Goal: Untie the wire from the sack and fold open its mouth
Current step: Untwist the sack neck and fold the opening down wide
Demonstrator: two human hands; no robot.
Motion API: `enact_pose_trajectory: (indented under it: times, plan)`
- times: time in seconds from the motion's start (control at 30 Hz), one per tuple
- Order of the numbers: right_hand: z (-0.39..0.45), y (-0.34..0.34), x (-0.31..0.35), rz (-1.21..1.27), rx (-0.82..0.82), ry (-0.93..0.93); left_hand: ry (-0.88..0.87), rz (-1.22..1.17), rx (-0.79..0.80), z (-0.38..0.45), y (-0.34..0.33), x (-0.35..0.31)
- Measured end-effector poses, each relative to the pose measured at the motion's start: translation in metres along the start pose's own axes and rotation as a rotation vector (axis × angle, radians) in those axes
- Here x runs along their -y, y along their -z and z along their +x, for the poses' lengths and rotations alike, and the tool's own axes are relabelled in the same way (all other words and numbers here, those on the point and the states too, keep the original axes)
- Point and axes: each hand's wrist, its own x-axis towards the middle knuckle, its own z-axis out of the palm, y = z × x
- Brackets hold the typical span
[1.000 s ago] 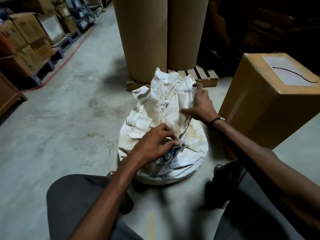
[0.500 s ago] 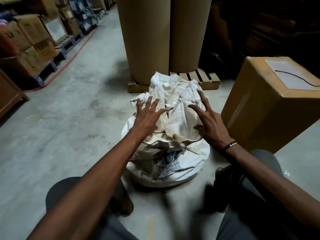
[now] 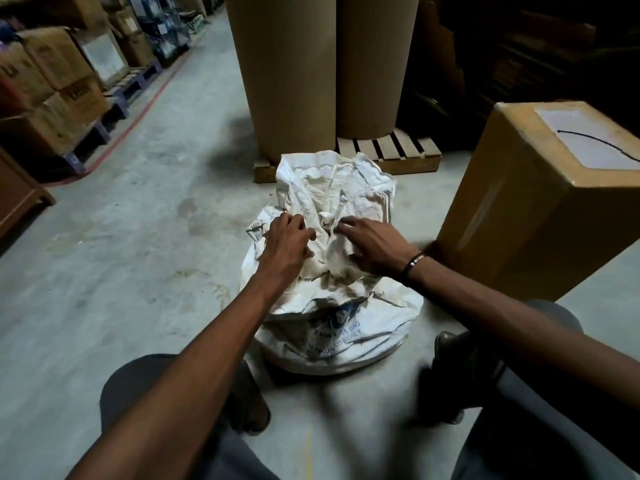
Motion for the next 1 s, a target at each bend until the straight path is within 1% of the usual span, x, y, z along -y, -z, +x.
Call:
enact_pose_trajectory:
  times: [0.07,0.13,0.27,0.37,0.43,0.53,0.57,0.63,0.77,0.83,0.93,1.0]
  plan:
    - [0.009,-0.012,-0.001,-0.034,0.064,0.04,-0.014,0.06,-0.01,-0.003,-0.001,0.001]
    - [0.013,-0.022,-0.007,-0.108,0.115,0.042,-0.035,0.16,0.009,-0.007,-0.003,0.001]
    - [0.003,-0.021,-0.02,-0.176,0.15,-0.045,-0.076,0.382,0.013,-0.017,-0.012,0.014]
    - [-0.007,-0.028,-0.033,-0.238,0.205,-0.087,-0.036,0.467,0.041,-0.024,-0.012,0.022]
    - [-0.012,-0.036,-0.043,-0.215,0.197,-0.042,0.011,0.499,0.051,-0.028,-0.017,0.024]
    - [-0.021,-0.047,-0.048,-0.136,0.106,0.039,0.078,0.392,0.075,-0.031,-0.024,0.012]
    - [-0.023,-0.05,-0.047,-0.121,0.088,0.04,0.123,0.364,0.134,-0.03,-0.026,0.005]
    - [-0.026,-0.057,-0.044,-0.105,0.06,0.029,0.191,0.339,0.262,-0.028,-0.034,-0.012]
    - [-0.021,-0.069,-0.054,-0.043,0.036,-0.039,0.344,0.124,0.287,-0.023,-0.045,-0.04]
    - [-0.017,-0.072,-0.062,0.045,0.023,-0.091,0.407,0.042,0.312,-0.019,-0.053,-0.045]
    - [-0.018,-0.074,-0.072,0.218,0.054,-0.158,0.448,-0.045,0.448,-0.008,-0.062,-0.032]
    - [-0.022,-0.065,-0.077,0.26,0.14,-0.166,0.432,-0.078,0.531,0.001,-0.061,-0.018]
